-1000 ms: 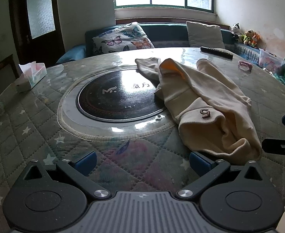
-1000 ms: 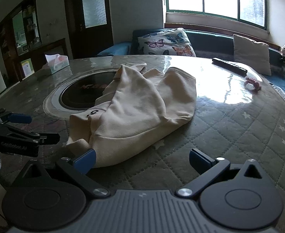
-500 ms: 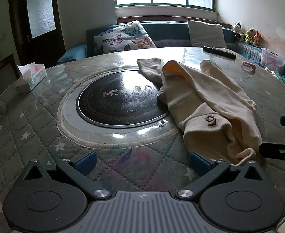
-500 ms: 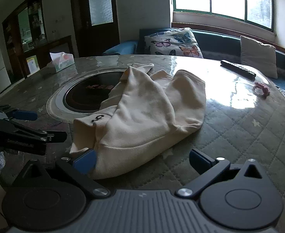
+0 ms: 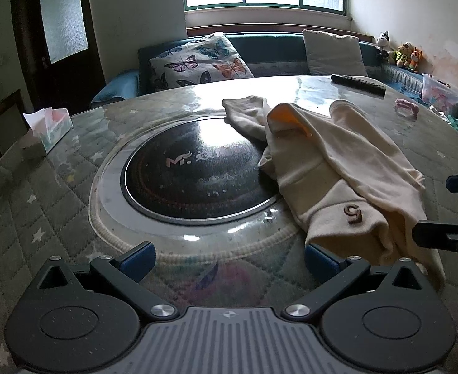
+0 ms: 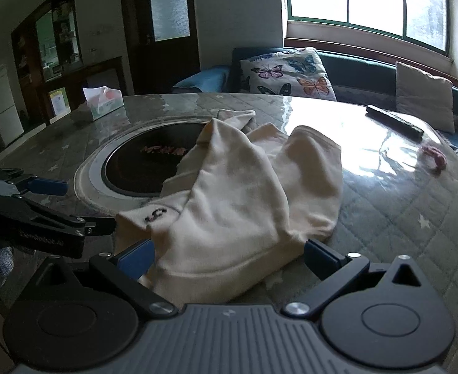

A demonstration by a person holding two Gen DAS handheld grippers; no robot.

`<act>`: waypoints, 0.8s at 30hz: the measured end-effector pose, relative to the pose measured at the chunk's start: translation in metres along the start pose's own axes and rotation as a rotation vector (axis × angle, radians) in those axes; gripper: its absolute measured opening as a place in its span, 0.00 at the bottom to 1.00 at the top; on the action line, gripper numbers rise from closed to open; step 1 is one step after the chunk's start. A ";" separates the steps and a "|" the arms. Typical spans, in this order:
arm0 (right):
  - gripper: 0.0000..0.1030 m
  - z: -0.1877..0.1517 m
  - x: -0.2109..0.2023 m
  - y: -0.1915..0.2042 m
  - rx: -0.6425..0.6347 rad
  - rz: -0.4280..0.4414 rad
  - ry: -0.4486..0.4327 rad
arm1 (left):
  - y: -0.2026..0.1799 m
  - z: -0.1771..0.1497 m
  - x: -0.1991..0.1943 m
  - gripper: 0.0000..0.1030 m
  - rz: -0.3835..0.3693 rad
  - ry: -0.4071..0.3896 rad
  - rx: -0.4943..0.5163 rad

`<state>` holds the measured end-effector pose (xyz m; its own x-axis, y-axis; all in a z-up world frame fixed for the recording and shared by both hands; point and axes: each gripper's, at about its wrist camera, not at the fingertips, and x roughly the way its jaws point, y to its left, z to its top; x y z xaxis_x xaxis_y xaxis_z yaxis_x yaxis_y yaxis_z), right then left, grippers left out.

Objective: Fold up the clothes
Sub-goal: 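Move both grippers toward the crumpled cream sweatshirt, then grasp the sweatshirt hem with the left gripper while the right gripper grasps the hem too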

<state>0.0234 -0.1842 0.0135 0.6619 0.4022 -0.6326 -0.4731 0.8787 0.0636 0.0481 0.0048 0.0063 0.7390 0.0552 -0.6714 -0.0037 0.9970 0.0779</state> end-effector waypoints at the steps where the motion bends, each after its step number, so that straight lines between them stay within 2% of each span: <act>1: 1.00 0.003 0.002 0.000 -0.004 0.000 -0.001 | 0.000 0.002 0.002 1.00 0.000 0.000 0.002; 5: 0.99 0.014 0.011 -0.001 -0.021 0.002 -0.005 | 0.002 0.010 0.008 1.00 -0.009 -0.001 0.000; 13: 0.90 0.046 0.033 -0.007 -0.039 0.003 -0.022 | 0.016 0.026 0.009 1.00 -0.030 -0.022 -0.029; 16: 0.84 0.062 0.051 -0.008 -0.053 0.003 -0.025 | 0.021 0.031 0.012 0.99 -0.022 -0.025 -0.032; 22: 0.72 0.089 0.092 -0.004 -0.096 0.006 -0.006 | 0.026 0.040 0.027 0.90 -0.030 -0.008 -0.042; 24: 0.63 0.093 0.104 -0.002 -0.108 0.010 0.005 | 0.026 0.044 0.032 0.86 -0.039 -0.004 -0.039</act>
<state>0.1475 -0.1206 0.0195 0.6543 0.4089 -0.6362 -0.5395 0.8419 -0.0138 0.1017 0.0300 0.0194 0.7420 0.0165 -0.6702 -0.0015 0.9997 0.0229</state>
